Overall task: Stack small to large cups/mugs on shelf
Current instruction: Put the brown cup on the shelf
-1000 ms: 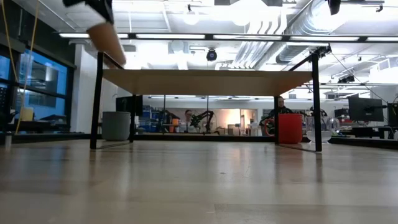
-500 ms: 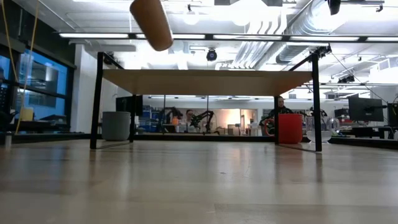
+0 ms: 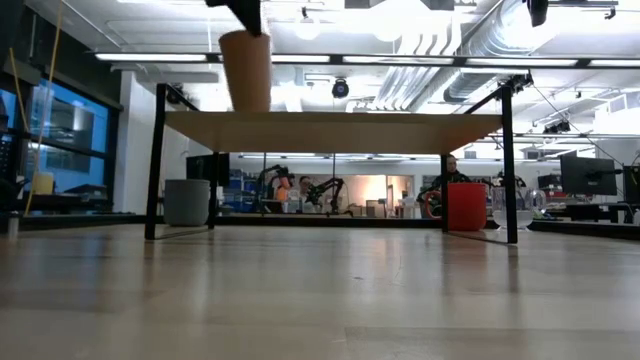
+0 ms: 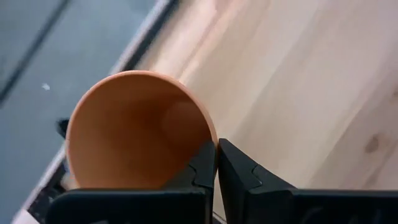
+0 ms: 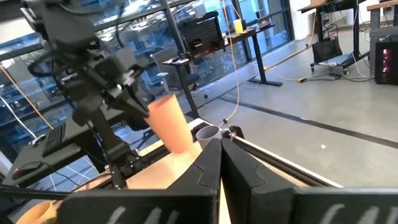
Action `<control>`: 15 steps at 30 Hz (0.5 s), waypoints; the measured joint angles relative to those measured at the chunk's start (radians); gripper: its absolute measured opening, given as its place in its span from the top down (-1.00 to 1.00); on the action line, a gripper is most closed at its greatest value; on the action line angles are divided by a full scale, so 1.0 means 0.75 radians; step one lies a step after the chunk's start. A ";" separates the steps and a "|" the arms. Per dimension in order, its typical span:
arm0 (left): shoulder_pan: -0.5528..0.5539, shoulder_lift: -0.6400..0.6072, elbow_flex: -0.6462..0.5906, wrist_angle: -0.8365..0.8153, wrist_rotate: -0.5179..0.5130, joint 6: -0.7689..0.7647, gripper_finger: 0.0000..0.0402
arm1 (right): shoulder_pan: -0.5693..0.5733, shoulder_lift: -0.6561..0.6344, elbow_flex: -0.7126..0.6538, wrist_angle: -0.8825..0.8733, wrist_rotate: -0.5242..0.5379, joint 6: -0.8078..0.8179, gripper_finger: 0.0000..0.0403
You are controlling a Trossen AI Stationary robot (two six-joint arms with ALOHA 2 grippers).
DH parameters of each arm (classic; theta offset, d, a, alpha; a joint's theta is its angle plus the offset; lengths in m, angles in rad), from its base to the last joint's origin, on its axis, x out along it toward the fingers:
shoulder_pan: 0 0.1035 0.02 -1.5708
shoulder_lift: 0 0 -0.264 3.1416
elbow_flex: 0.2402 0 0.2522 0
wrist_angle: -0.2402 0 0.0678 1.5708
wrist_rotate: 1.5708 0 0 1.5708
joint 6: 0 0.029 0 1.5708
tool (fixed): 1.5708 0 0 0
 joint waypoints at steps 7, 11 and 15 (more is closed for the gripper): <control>0.002 0.012 -0.078 0.003 -0.001 -0.004 1.00 | 0.000 0.001 0.000 0.000 0.000 0.001 1.00; 0.002 0.011 -0.104 0.004 -0.018 0.000 1.00 | 0.000 0.001 0.000 0.000 0.000 0.001 1.00; 0.002 0.011 -0.119 0.003 -0.023 0.001 1.00 | 0.000 0.001 0.000 0.000 0.000 0.001 1.00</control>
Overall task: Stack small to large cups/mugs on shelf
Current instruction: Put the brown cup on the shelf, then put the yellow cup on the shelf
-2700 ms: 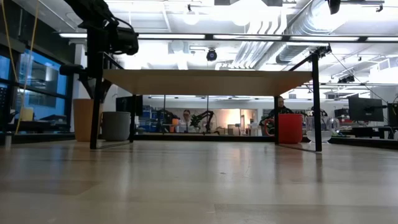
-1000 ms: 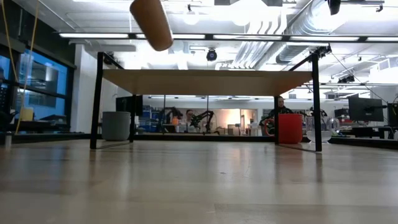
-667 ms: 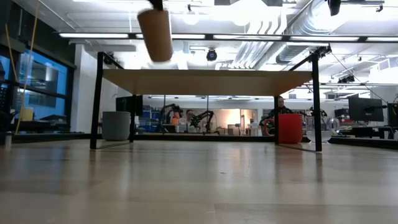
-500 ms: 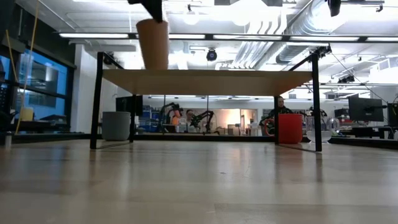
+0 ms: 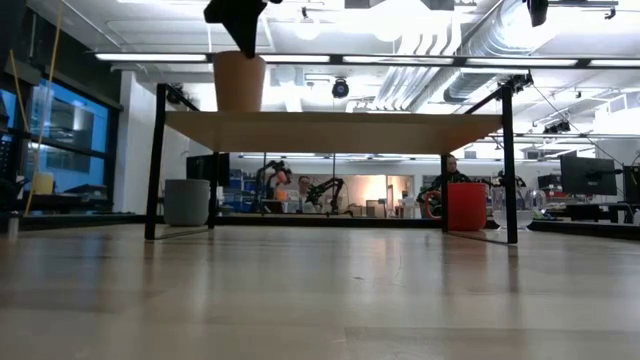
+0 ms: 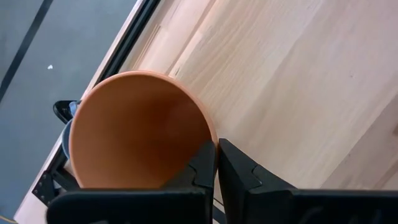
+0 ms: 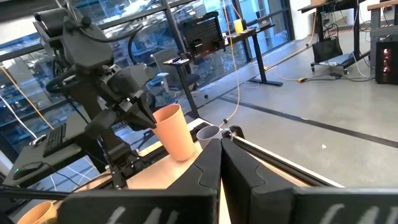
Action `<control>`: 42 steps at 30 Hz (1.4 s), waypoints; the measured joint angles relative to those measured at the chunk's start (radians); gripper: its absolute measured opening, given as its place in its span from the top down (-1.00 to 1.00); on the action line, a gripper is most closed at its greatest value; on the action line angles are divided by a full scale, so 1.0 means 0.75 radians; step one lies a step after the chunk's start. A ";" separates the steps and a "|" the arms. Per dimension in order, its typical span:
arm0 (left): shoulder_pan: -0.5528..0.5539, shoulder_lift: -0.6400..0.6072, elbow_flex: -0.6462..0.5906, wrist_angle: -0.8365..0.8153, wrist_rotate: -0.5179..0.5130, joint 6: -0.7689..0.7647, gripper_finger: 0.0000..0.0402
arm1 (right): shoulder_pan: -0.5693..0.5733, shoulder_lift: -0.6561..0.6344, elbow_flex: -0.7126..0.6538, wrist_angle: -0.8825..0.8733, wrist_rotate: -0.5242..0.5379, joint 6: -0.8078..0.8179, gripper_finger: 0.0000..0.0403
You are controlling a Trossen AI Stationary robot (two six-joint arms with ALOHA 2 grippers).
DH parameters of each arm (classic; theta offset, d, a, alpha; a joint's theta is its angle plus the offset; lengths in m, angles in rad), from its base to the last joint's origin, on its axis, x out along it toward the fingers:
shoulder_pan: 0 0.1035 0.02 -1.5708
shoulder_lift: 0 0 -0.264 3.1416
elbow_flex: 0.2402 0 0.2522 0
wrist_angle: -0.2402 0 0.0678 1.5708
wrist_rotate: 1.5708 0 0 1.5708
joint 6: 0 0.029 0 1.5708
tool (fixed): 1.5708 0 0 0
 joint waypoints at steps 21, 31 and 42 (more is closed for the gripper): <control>-0.001 0.000 -0.001 0.001 -0.003 0.038 0.53 | 0.000 0.001 0.000 0.000 -0.010 0.000 1.00; -0.002 -0.002 0.078 0.001 -0.004 0.030 0.09 | 0.000 0.001 0.000 0.000 -0.011 0.000 1.00; -0.021 -0.018 0.484 0.059 0.092 0.061 -0.08 | 0.000 0.001 0.000 0.000 -0.011 -0.003 1.00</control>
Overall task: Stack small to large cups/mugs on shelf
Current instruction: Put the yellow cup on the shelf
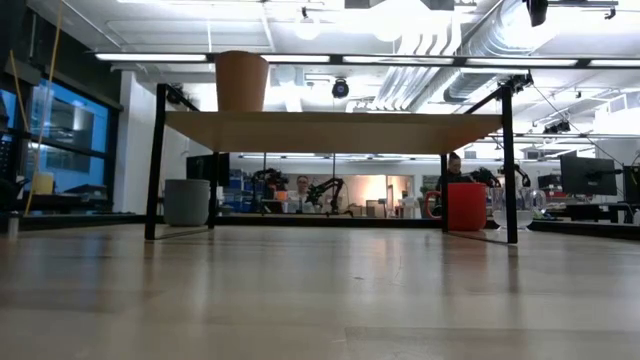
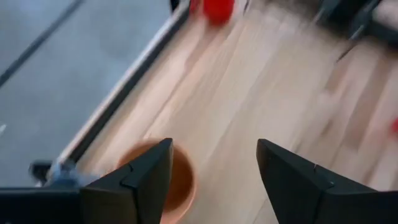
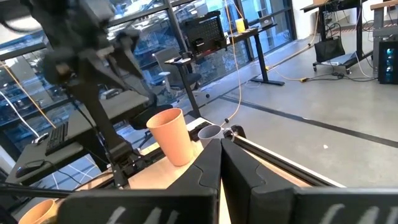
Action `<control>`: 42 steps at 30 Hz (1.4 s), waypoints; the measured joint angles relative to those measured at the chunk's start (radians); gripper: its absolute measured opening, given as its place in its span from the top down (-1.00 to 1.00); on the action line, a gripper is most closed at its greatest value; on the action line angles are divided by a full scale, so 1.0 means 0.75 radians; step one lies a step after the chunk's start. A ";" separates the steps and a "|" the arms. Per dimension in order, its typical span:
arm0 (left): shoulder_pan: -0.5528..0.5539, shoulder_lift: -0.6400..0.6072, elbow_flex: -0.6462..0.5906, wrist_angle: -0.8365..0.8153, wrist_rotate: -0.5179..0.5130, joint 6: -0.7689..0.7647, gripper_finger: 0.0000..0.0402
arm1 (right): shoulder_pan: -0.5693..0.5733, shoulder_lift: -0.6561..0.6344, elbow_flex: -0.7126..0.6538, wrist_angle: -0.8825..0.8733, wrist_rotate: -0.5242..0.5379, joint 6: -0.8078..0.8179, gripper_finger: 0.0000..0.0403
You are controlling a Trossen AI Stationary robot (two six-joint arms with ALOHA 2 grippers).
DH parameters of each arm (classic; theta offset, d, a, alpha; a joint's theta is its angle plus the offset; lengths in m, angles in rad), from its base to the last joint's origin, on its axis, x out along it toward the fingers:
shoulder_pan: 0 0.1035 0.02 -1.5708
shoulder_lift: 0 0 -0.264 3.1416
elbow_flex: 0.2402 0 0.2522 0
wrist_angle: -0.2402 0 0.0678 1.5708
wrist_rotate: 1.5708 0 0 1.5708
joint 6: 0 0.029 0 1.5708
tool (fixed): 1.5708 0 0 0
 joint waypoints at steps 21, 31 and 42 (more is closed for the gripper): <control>-0.368 -1.069 -1.333 1.523 -0.039 0.079 0.36 | 0.001 0.000 0.000 0.022 -0.013 0.036 0.88; -0.365 -1.433 -1.964 2.108 0.145 0.081 0.39 | 0.000 0.052 0.000 0.179 -0.144 -0.011 0.68; -0.364 -1.606 -2.097 2.090 0.140 0.000 0.45 | 0.001 0.131 0.000 0.247 -0.332 -0.070 0.66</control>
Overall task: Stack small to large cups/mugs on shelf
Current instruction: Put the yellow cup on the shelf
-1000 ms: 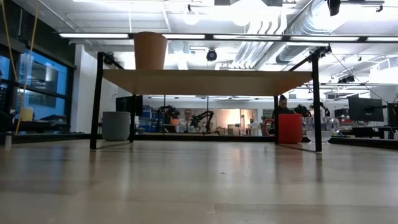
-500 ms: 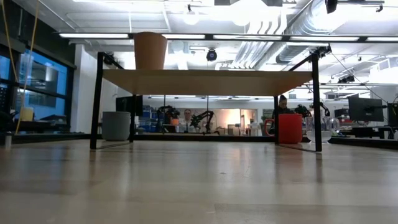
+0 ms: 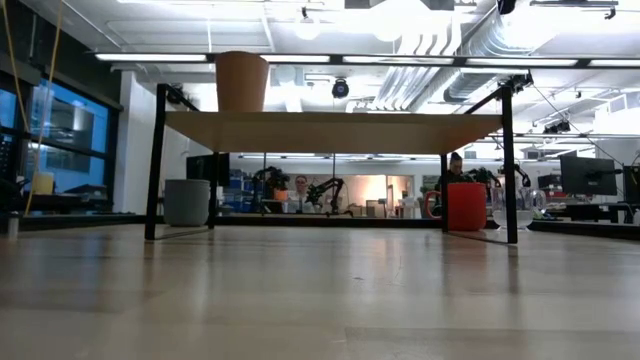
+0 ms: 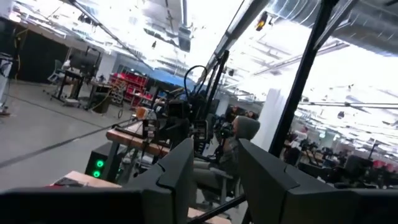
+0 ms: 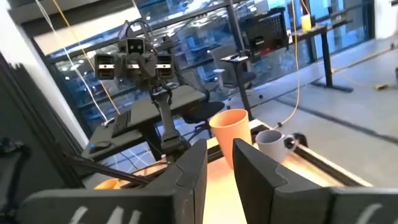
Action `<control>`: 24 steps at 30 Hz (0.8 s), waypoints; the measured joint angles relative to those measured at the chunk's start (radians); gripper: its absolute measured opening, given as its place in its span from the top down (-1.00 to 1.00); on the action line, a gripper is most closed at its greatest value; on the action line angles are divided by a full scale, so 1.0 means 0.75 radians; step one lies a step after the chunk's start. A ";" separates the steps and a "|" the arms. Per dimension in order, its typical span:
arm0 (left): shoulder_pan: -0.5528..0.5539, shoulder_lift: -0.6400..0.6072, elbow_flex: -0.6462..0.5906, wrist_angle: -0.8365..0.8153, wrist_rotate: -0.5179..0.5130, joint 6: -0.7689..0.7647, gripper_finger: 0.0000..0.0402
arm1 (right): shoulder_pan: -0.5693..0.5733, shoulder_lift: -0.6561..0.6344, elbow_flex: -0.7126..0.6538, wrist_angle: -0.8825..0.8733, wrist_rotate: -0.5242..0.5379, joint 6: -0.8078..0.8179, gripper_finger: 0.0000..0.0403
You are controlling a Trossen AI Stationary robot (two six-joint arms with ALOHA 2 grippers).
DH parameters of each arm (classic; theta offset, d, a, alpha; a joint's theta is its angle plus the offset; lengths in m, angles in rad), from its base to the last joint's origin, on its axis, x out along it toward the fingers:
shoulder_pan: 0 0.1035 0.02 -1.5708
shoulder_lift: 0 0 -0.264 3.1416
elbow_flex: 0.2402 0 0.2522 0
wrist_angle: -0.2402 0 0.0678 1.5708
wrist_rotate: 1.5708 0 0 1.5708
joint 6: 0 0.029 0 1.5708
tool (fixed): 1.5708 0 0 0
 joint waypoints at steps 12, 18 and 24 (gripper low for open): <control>0.000 0.046 -0.001 -0.017 -0.033 -0.198 0.45 | 0.000 -0.074 0.000 0.020 -0.033 -0.118 0.66; 0.000 0.075 -0.001 -0.019 -0.024 -0.167 0.45 | -0.001 -0.081 0.000 0.019 -0.062 -0.112 0.66; 0.000 0.074 -0.001 -0.020 0.070 -0.217 0.45 | -0.001 -0.070 0.000 0.015 -0.061 -0.106 0.66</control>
